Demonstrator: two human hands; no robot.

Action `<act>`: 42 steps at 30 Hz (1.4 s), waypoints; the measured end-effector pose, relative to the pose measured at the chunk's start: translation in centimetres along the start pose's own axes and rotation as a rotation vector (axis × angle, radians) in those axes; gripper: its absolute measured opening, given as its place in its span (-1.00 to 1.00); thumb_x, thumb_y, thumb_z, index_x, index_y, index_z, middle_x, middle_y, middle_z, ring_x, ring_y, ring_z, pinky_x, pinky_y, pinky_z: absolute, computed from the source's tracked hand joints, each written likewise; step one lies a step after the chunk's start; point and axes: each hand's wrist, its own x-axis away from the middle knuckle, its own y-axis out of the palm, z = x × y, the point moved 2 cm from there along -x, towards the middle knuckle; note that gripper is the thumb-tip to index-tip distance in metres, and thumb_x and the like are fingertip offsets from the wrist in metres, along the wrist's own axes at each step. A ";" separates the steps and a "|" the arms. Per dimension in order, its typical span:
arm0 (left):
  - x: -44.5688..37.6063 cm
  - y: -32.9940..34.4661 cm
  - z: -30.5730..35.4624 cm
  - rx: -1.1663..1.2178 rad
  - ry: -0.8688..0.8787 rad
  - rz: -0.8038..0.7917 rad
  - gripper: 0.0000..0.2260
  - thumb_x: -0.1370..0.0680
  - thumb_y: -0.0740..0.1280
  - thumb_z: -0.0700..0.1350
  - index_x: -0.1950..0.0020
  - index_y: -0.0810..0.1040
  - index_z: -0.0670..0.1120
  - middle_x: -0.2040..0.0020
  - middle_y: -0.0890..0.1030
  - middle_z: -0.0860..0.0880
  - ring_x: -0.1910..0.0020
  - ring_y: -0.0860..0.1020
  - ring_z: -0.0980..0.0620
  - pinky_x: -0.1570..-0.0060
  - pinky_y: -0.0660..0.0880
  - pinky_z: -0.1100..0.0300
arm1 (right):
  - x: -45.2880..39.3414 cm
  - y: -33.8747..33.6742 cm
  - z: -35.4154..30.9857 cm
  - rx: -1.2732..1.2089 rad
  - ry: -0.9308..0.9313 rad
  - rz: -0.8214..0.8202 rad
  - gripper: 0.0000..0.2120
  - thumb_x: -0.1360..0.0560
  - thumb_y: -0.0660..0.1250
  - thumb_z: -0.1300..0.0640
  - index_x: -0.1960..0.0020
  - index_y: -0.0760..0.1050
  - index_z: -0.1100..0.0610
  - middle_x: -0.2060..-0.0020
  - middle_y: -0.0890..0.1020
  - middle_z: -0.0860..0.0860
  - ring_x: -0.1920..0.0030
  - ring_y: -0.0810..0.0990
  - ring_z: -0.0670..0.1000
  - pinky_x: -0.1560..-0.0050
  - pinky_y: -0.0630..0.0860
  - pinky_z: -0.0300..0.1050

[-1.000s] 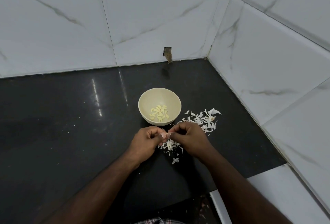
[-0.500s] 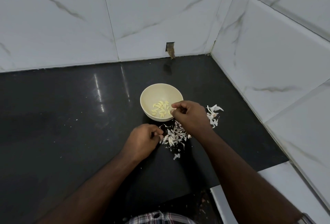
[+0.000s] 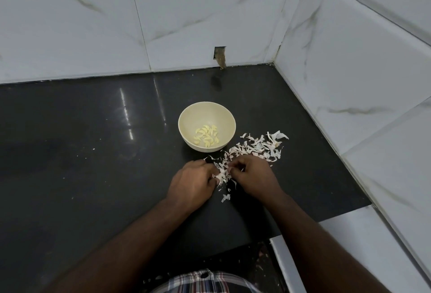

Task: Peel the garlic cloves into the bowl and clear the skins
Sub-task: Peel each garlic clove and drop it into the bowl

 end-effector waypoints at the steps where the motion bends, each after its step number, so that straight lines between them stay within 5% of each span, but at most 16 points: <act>1: 0.0 0.0 -0.1 0.015 -0.009 0.001 -0.87 -0.56 0.32 0.00 -0.08 0.59 0.13 0.01 0.54 0.13 -0.10 0.50 0.05 -0.01 0.51 0.10 | 0.0 -0.1 0.2 -0.004 0.014 0.019 -0.89 -0.51 0.38 0.12 0.03 0.68 0.01 0.13 0.68 -0.16 0.13 0.60 -0.15 0.05 0.50 -0.20; 4: 0.0 0.1 -0.3 0.050 -0.023 0.020 -0.93 -0.53 0.32 -0.05 0.04 0.57 0.11 0.09 0.51 0.15 -0.02 0.52 0.07 0.05 0.52 0.10 | -0.2 -0.9 0.7 -0.015 0.057 0.070 -0.88 -0.52 0.37 0.13 0.00 0.67 0.01 0.13 0.67 -0.17 0.13 0.60 -0.16 0.03 0.52 -0.20; 10: 0.1 0.2 -0.6 0.068 -0.001 0.009 -0.85 -0.55 0.35 0.01 -0.09 0.61 0.15 0.06 0.52 0.14 0.01 0.51 0.12 0.04 0.53 0.13 | -0.6 -2.4 1.5 -0.099 0.154 0.149 -0.82 -0.53 0.33 0.18 -0.06 0.67 0.03 0.09 0.69 -0.14 0.12 0.64 -0.10 0.03 0.56 -0.17; 15: 0.2 0.4 -0.8 0.046 0.019 0.001 -0.92 -0.55 0.36 0.06 -0.01 0.61 0.16 0.06 0.50 0.17 0.00 0.49 0.14 0.04 0.52 0.14 | -0.2 -2.5 2.4 -0.056 0.111 0.094 -0.88 -0.53 0.41 0.12 -0.03 0.69 0.01 0.14 0.64 -0.23 0.15 0.54 -0.32 0.17 0.35 -0.50; 20: 0.2 -0.1 -0.8 0.108 -0.011 0.029 -0.93 -0.53 0.34 -0.06 0.04 0.57 0.11 0.12 0.55 0.18 0.08 0.51 0.18 0.08 0.53 0.14 | 0.4 -1.9 2.5 0.009 0.031 0.032 -0.84 -0.52 0.40 0.15 -0.06 0.70 0.02 0.03 0.69 -0.16 0.12 0.54 -0.27 0.14 0.35 -0.53; 27: 0.1 -0.6 -1.0 0.236 -0.133 0.059 -0.86 -0.53 0.34 -0.12 0.00 0.63 0.09 0.12 0.66 0.19 0.13 0.59 0.23 0.08 0.52 0.29 | -0.2 0.5 0.1 0.212 -0.042 -0.089 -0.79 -0.48 0.41 -0.12 0.13 0.67 0.01 0.25 0.62 -0.08 0.20 0.59 -0.07 0.15 0.52 -0.12; 31: 0.3 -1.2 -1.6 0.305 -0.172 0.069 -0.92 -0.53 0.40 -0.08 0.04 0.66 0.10 0.16 0.66 0.22 0.14 0.59 0.29 0.13 0.46 0.40 | -0.2 0.6 -0.4 0.294 -0.014 -0.107 -0.86 -0.48 0.32 0.01 0.14 0.63 0.03 0.21 0.63 -0.07 0.16 0.60 -0.02 0.11 0.56 -0.10; 35: 0.5 -1.6 -1.8 0.293 -0.154 0.079 -0.93 -0.53 0.41 -0.10 0.09 0.68 0.07 0.20 0.66 0.19 0.15 0.58 0.24 0.13 0.48 0.27 | -0.2 0.0 -0.2 0.188 -0.001 -0.052 -0.88 -0.45 0.27 0.05 0.19 0.56 0.03 0.27 0.61 -0.12 0.22 0.58 -0.10 0.13 0.57 -0.09; 42: 0.3 -0.2 -0.6 0.083 0.018 0.026 -0.84 -0.56 0.37 0.02 -0.11 0.67 0.17 -0.02 0.54 0.15 -0.05 0.53 0.13 0.00 0.53 0.14 | -0.2 -1.5 0.8 -0.182 0.041 -0.032 -0.84 -0.51 0.41 0.19 0.02 0.65 -0.05 0.17 0.70 -0.14 0.25 0.61 -0.22 0.15 0.53 -0.28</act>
